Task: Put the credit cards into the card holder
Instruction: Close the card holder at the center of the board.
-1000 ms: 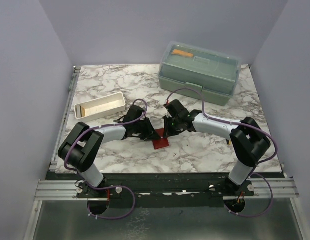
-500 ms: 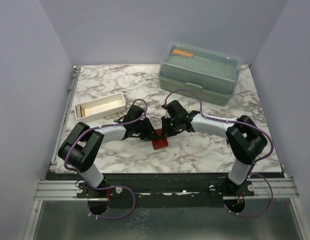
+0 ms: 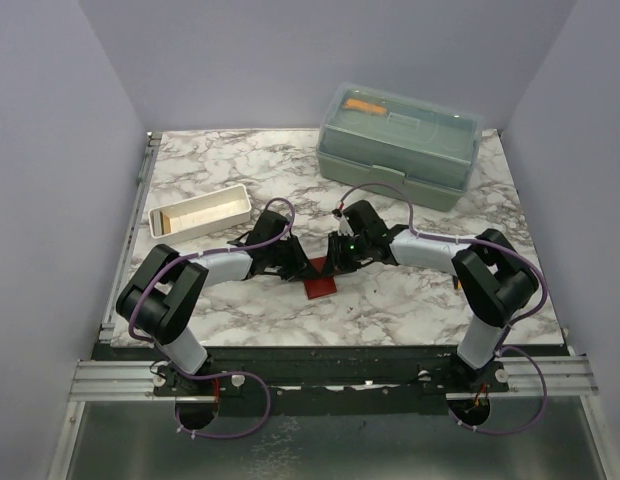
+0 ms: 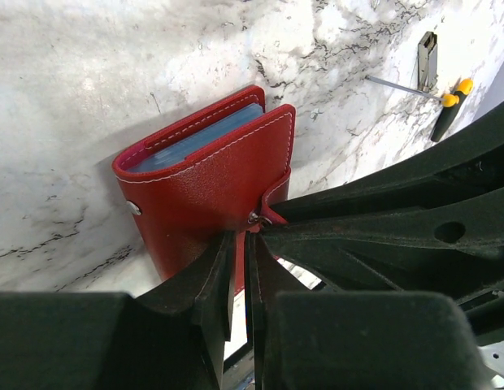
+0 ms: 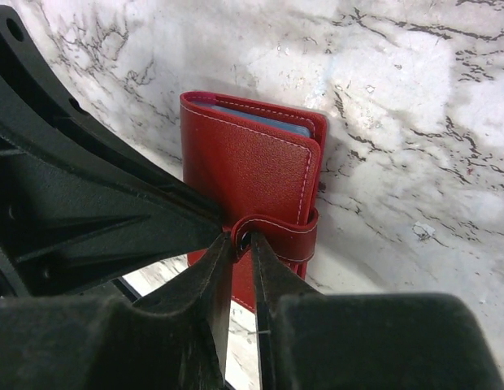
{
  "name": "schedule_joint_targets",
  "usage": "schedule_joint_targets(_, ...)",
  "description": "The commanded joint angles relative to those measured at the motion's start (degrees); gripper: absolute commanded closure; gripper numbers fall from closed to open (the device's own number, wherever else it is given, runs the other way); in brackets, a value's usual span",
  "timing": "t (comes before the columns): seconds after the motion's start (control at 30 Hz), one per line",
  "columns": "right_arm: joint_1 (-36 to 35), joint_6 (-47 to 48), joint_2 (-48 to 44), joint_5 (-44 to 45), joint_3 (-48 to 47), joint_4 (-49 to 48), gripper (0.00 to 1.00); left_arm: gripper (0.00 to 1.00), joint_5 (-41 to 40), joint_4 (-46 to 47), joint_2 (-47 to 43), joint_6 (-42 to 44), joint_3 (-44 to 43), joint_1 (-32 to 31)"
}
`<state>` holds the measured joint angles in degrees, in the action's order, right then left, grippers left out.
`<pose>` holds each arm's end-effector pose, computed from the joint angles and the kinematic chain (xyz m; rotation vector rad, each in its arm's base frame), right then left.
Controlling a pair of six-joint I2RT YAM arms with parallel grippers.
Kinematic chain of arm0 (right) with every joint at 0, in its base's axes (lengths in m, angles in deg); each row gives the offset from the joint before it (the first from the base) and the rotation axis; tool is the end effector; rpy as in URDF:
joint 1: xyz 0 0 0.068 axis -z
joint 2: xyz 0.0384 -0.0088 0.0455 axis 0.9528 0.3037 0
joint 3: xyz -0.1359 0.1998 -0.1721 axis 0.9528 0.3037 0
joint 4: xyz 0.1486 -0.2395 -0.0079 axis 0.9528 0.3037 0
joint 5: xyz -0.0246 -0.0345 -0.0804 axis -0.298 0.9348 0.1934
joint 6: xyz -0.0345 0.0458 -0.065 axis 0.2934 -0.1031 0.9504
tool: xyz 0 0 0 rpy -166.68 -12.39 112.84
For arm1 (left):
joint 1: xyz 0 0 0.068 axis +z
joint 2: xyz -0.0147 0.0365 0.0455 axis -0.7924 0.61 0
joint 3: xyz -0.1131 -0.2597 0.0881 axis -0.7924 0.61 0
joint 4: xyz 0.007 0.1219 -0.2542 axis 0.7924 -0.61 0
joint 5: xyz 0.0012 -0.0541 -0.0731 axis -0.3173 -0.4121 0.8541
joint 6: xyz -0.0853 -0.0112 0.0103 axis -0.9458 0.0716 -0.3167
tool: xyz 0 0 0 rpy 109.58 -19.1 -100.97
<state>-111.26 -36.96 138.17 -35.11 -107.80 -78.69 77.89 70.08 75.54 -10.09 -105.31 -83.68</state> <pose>0.2922 0.2711 0.1352 -0.3309 2.6526 0.9172 0.2776 -0.2071 0.1233 -0.3085 2.6718 -1.1267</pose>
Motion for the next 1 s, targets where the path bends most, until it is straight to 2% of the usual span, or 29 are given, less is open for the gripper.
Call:
schedule_joint_targets(0.0,1.3,-1.4,-0.2,-1.9,3.1,-2.0,0.8,0.84,-1.9,-0.4,-0.3,0.6,1.0,-0.4)
schedule_joint_targets(0.17,2.0,-2.0,0.1,-2.5,3.5,-2.7,0.92,0.85,-1.8,-0.4,-0.2,0.5,1.1,-0.4)
schedule_joint_targets(0.2,2.3,-2.2,-0.1,-3.0,3.8,-3.1,0.92,0.85,-1.8,-0.4,-0.3,0.6,1.1,-0.4)
schedule_joint_targets(0.33,3.0,-2.7,-0.8,-3.0,4.5,-3.3,0.8,0.85,-1.8,-0.4,-0.6,0.7,1.3,-0.4)
schedule_joint_targets(0.47,3.8,-3.2,-1.0,-4.2,5.4,-4.4,0.78,0.86,-1.8,-0.4,-0.5,0.9,1.4,-0.4)
schedule_joint_targets(0.67,3.9,-3.6,-0.2,-5.0,5.6,-5.4,0.86,0.87,-1.6,-0.4,-0.4,1.0,1.4,-0.4)
schedule_joint_targets(0.8,3.9,-3.3,0.7,-6.1,5.4,-6.0,0.99,0.87,-1.6,-0.4,-0.6,1.0,1.3,-0.4)
schedule_joint_targets(0.97,3.9,-0.6,1.5,-4.7,3.9,-3.0,1.0,0.87,-1.6,-0.4,-0.9,1.0,1.4,-0.4)
